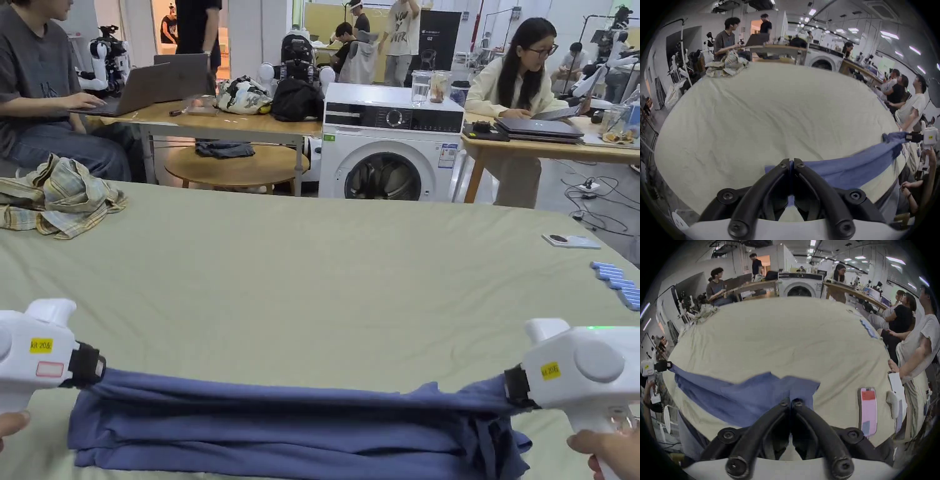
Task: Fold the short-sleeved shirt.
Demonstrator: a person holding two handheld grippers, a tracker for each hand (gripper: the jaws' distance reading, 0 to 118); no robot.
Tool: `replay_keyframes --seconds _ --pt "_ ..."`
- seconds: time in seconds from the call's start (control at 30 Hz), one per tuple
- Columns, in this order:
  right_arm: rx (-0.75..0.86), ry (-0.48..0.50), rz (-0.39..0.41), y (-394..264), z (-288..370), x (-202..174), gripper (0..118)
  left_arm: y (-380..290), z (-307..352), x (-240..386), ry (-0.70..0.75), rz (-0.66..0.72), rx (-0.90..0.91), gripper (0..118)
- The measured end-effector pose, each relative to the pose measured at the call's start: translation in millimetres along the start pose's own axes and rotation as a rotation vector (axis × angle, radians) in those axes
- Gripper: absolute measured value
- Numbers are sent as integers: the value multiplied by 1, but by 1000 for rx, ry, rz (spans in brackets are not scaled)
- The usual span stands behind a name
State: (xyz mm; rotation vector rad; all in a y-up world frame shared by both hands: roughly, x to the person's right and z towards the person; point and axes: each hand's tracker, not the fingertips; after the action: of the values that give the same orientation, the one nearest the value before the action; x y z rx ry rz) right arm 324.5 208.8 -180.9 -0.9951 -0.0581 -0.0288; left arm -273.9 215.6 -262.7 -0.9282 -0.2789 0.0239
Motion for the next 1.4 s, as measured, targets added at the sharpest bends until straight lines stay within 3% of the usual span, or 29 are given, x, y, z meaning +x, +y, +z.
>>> replay_keyframes --seconds 0.13,0.2,0.6,0.67,0.7,0.73,0.8,0.97,1.07,1.27,1.3,1.4 --pt "-131 -7 56 -23 -25 -5 0 -18 -21 1 5 -34 -160 0" --pt "-162 -63 67 -33 -39 -4 0 -26 -32 3 18 -57 -207 0" --pt "-134 -82 9 -45 -69 -6 0 -44 -59 11 89 -36 -154 0" --pt "-113 -142 23 -39 -56 -10 13 -38 -51 11 99 -23 -131 10" --pt "-78 -178 40 -35 -47 -13 32 -35 -45 14 120 -23 -99 20" --pt "-26 -188 40 -32 -38 -13 43 -32 -40 16 131 -24 -60 30" --pt "63 -210 20 -22 -20 -18 53 -26 -27 21 146 -16 36 48" --pt "281 -222 -46 -5 4 -40 53 -16 -5 38 103 9 247 48" --pt "453 -160 -73 -1 1 -55 53 -15 2 54 100 -2 366 48" --pt "747 -134 -93 -4 -9 -103 53 -22 15 91 169 -48 625 48" --pt "776 -138 -100 -4 -10 -109 47 -20 12 89 186 -58 664 41" --pt "843 -137 -133 -4 -5 -129 4 -23 17 100 217 -69 751 2"
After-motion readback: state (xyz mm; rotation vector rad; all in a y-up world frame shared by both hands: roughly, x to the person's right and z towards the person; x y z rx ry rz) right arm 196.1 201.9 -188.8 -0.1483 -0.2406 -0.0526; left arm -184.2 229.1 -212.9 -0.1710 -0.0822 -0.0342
